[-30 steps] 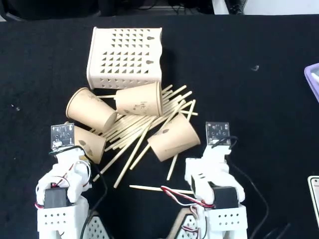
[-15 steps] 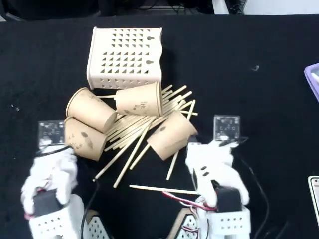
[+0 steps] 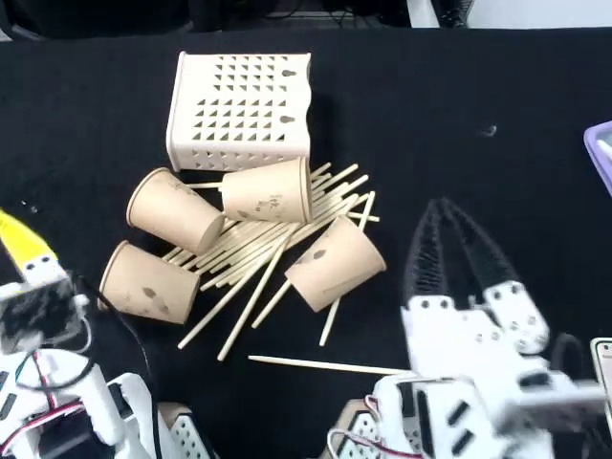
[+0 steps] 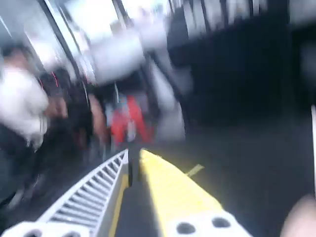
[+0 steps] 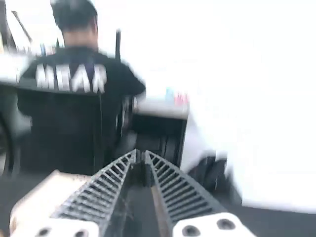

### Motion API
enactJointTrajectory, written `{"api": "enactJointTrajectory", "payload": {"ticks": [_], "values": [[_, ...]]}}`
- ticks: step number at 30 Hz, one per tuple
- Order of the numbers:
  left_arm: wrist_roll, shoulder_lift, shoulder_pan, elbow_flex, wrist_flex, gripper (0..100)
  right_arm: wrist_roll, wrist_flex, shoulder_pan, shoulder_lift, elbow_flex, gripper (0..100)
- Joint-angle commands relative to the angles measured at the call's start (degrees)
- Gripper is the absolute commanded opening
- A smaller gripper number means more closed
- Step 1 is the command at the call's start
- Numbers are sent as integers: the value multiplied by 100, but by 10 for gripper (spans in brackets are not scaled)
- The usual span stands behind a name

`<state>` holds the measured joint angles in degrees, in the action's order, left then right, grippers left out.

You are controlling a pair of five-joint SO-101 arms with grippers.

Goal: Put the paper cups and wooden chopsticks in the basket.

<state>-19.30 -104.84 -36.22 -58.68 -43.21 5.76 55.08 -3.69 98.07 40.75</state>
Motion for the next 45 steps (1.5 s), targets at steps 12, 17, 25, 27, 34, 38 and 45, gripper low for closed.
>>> {"api": "enactJointTrajectory", "payload": {"ticks": [12,17,25,27,34,38,45], "values": [[1327,5204,1182,3319,-633,211,44,2505,70,-6369,-6123,41],[1327,8149,1842,5851,-2224,211,53,2743,167,-7820,-5921,140],[1363,11965,2431,9798,-3851,266,53,2127,554,-9648,-4804,142],[1363,12756,2519,10730,-4018,266,44,1635,686,-9965,-4435,142],[1363,15121,2536,13402,-4079,266,-607,167,721,-10589,-3398,141],[1363,16237,2466,14448,-4088,266,-598,-26,730,-10598,-3073,141],[1327,17371,2105,15407,-4378,266,-598,-475,598,-10589,-2589,141]]}}
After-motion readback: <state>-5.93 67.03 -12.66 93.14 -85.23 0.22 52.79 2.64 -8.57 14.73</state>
